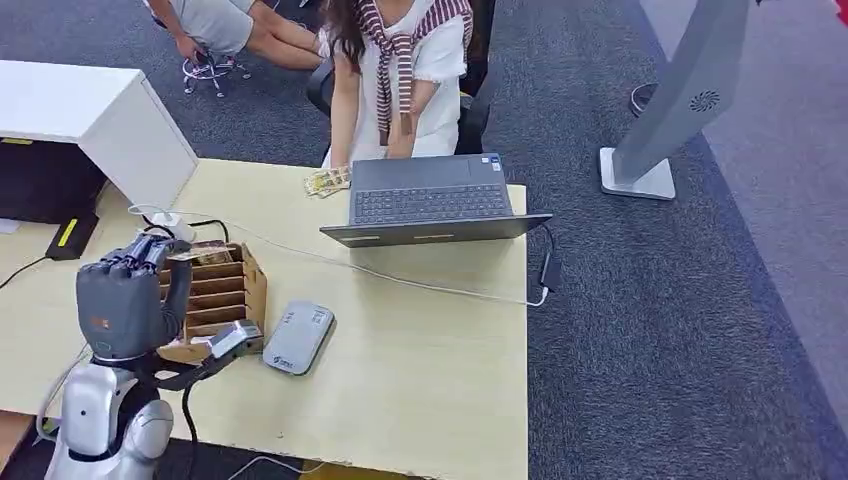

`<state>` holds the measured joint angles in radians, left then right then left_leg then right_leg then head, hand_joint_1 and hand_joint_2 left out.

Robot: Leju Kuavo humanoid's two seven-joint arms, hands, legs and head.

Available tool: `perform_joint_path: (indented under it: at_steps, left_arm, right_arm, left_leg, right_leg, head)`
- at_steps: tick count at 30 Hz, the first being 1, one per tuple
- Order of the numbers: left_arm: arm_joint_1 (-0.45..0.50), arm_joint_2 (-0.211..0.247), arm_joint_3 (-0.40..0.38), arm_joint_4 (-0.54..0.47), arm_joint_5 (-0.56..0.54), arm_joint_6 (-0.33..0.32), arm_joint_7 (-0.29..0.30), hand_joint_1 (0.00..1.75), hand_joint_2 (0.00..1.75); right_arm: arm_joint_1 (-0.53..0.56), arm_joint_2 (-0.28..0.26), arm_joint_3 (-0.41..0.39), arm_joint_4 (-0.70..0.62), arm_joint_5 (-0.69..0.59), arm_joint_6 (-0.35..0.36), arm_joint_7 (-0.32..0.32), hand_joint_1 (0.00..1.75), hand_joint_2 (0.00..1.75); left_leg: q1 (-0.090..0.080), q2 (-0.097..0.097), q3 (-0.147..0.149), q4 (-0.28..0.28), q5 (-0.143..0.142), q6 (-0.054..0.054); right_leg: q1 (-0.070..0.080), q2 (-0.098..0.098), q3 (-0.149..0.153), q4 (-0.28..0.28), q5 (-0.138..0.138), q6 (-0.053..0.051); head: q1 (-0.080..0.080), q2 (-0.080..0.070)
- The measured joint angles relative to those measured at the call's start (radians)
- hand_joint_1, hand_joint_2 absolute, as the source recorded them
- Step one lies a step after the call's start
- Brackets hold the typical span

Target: Pass the card to the sensor for recognition and then transmit it.

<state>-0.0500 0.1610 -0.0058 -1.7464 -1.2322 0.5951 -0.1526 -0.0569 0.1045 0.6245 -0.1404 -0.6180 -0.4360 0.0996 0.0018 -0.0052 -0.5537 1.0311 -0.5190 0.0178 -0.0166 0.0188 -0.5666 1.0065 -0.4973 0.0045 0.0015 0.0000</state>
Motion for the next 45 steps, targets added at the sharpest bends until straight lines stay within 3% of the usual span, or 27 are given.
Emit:
perform_joint_path:
  at_steps: [4,7,11,16,19,28,43,44,45]
  left_arm:
    - [-0.051,0.001,-0.012,0.014,-0.017,-0.02,0.019,1.75,1.75]
    - [-0.262,0.016,-0.021,0.218,-0.115,-0.068,0.085,1.75,1.75]
    - [-0.476,0.028,-0.029,0.496,-0.173,-0.053,0.092,1.75,1.75]
    - [-0.65,0.028,-0.045,0.722,-0.228,-0.075,0.13,1.75,1.75]
    - [-0.72,0.022,-0.061,0.804,-0.251,-0.096,0.147,1.75,1.75]
    - [-0.789,0.01,-0.086,0.898,-0.264,-0.104,0.158,1.75,1.75]
    - [-0.805,0.004,-0.101,0.933,-0.264,-0.105,0.161,1.75,1.75]
    - [-0.805,0.004,-0.101,0.935,-0.263,-0.109,0.162,0.0,1.75]
    - [-0.805,0.005,-0.101,0.937,-0.258,-0.117,0.163,0.0,1.75]
  right_arm:
    - [-0.001,0.0,0.007,0.0,0.013,0.008,0.007,0.0,1.75]
    - [-0.013,0.0,0.036,0.0,0.048,0.027,0.022,0.0,1.75]
    - [-0.019,0.0,0.059,0.0,0.06,0.035,0.03,0.0,1.75]
    - [-0.021,-0.006,0.084,0.001,0.074,0.053,0.035,0.0,1.75]
    - [-0.021,-0.016,0.096,0.002,0.074,0.079,0.035,0.0,1.75]
    - [-0.02,-0.019,0.112,0.002,0.074,0.08,0.035,0.0,1.75]
    - [-0.02,-0.02,0.119,0.003,0.074,0.077,0.035,0.0,1.75]
    - [-0.02,-0.019,0.119,0.003,0.073,0.07,0.035,0.0,1.75]
    - [-0.02,-0.018,0.12,0.003,0.073,0.065,0.036,0.0,1.75]
  left_leg:
    - [0.0,-0.001,-0.001,0.0,0.0,0.0]
    - [0.0,-0.009,-0.002,0.0,0.004,0.0]
    - [0.0,-0.005,-0.001,0.001,0.006,0.0]
    - [0.0,-0.004,-0.002,0.001,0.005,0.0]
    - [0.0,-0.004,-0.002,0.001,0.005,0.0]
    - [0.0,-0.002,-0.002,0.001,0.004,0.0]
    - [0.0,-0.001,-0.002,0.001,0.004,0.0]
    - [0.0,-0.001,-0.002,0.001,0.004,0.0]
    - [0.0,-0.001,-0.002,0.001,0.004,0.0]
  right_leg:
    - [0.0,-0.001,-0.002,0.0,0.0,0.0]
    - [0.0,-0.01,0.0,0.0,0.001,-0.001]
    - [0.0,-0.005,0.0,0.0,0.004,-0.002]
    - [0.0,-0.003,-0.001,0.001,0.004,-0.002]
    - [0.0,-0.002,-0.001,0.001,0.004,-0.002]
    - [0.0,-0.002,-0.002,0.0,0.004,-0.002]
    - [0.0,0.0,-0.002,0.001,0.004,-0.002]
    - [0.0,0.0,-0.002,0.001,0.004,-0.002]
    - [0.0,0.0,-0.002,0.001,0.004,-0.002]
  head:
    - [-0.001,0.0]
    - [0.002,0.0]
    - [0.0,0.0]
    - [0.0,0.0]
    - [0.0,0.0]
    - [0.0,0.0]
    - [0.0,0.0]
    - [0.0,0.0]
    - [0.0,0.0]
